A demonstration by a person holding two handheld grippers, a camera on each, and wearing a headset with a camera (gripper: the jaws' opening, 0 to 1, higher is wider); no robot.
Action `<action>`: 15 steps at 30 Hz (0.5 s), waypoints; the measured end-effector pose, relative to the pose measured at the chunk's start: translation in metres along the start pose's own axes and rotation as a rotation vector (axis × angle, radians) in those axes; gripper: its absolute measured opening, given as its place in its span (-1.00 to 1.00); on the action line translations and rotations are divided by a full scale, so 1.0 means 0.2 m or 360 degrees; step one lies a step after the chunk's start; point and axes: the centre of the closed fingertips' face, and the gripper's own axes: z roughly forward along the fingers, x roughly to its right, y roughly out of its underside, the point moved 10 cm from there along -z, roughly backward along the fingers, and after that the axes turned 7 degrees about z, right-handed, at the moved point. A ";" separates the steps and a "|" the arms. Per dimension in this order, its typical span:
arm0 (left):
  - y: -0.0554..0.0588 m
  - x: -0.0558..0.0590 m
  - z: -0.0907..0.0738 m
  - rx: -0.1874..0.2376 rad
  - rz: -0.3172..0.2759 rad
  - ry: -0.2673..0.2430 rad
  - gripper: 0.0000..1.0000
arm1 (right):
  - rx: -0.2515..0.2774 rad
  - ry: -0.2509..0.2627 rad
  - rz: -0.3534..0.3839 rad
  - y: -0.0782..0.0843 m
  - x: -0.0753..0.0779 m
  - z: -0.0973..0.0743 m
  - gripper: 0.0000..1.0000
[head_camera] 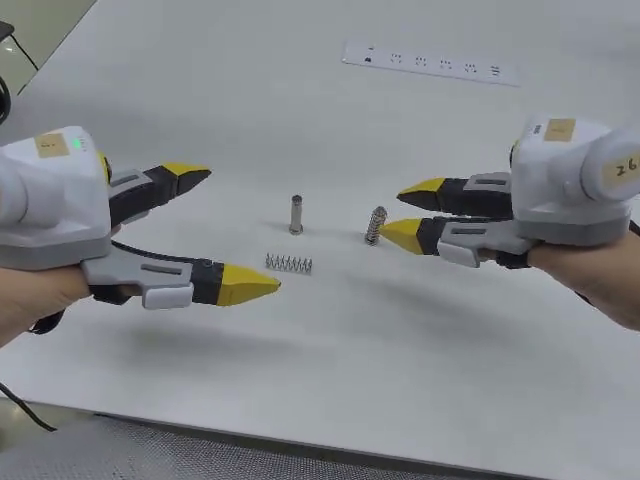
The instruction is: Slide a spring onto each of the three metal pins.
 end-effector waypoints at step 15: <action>0.02 0.01 -0.02 -0.0008 -0.0006 -0.0006 0.90 | -0.0010 -0.0042 0.0037 0.07 -0.05 0.02 -0.51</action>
